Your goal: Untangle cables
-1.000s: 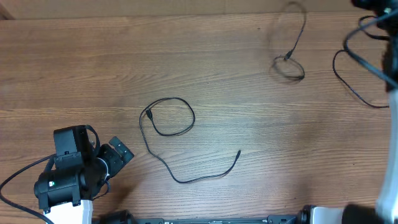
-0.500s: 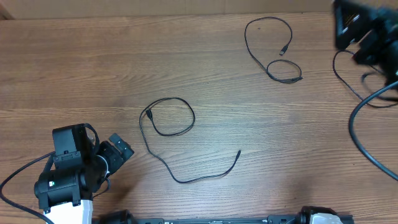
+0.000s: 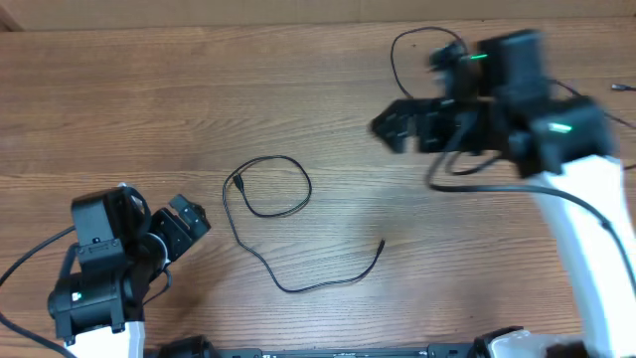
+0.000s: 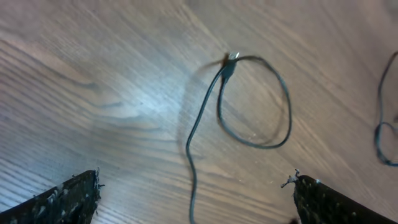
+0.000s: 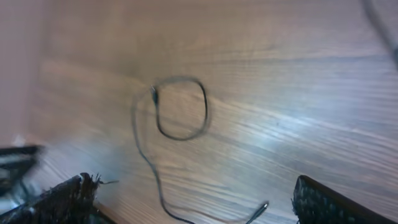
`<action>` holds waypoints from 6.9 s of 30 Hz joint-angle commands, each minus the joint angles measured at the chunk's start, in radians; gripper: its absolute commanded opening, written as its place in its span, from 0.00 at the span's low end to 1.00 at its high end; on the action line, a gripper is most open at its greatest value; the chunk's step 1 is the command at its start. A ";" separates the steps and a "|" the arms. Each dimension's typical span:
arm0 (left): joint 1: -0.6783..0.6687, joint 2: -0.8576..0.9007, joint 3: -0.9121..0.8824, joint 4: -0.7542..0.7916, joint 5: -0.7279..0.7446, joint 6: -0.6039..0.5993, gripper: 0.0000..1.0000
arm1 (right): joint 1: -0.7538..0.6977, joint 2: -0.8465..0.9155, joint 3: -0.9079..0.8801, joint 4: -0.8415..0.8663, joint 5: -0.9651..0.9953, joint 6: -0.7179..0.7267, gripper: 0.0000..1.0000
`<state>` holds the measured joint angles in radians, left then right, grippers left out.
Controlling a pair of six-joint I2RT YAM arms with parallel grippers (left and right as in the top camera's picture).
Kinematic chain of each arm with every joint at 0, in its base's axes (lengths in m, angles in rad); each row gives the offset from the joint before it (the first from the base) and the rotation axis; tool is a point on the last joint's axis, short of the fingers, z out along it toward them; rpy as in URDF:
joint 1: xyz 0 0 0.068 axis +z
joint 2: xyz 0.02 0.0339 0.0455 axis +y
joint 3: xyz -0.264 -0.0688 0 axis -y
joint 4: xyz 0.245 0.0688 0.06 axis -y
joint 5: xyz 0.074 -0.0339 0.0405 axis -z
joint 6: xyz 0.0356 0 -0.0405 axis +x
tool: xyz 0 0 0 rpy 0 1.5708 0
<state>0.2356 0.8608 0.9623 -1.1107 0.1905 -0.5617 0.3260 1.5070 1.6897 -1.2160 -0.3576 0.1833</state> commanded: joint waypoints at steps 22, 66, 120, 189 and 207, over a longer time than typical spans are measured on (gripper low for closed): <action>0.144 -0.004 0.296 -0.183 -0.153 0.058 0.99 | 0.283 0.533 -0.116 0.365 0.111 0.658 0.68; 0.144 -0.004 0.295 -0.254 -0.168 0.057 1.00 | 0.282 0.503 -0.020 0.060 0.567 0.410 0.04; 0.144 -0.004 0.295 -0.254 -0.168 0.057 1.00 | 0.402 0.093 -0.129 -0.253 0.605 0.722 1.00; 0.144 -0.003 0.295 -0.254 -0.168 0.057 1.00 | 0.573 0.279 -0.746 1.211 0.023 0.483 0.04; 0.144 -0.004 0.295 -0.254 -0.168 0.057 1.00 | 0.226 0.145 0.195 0.296 -0.009 0.051 0.04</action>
<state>0.3740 0.8585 1.2461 -1.3659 0.0360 -0.5198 0.5526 1.7012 1.7844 -0.8764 -0.3515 0.3428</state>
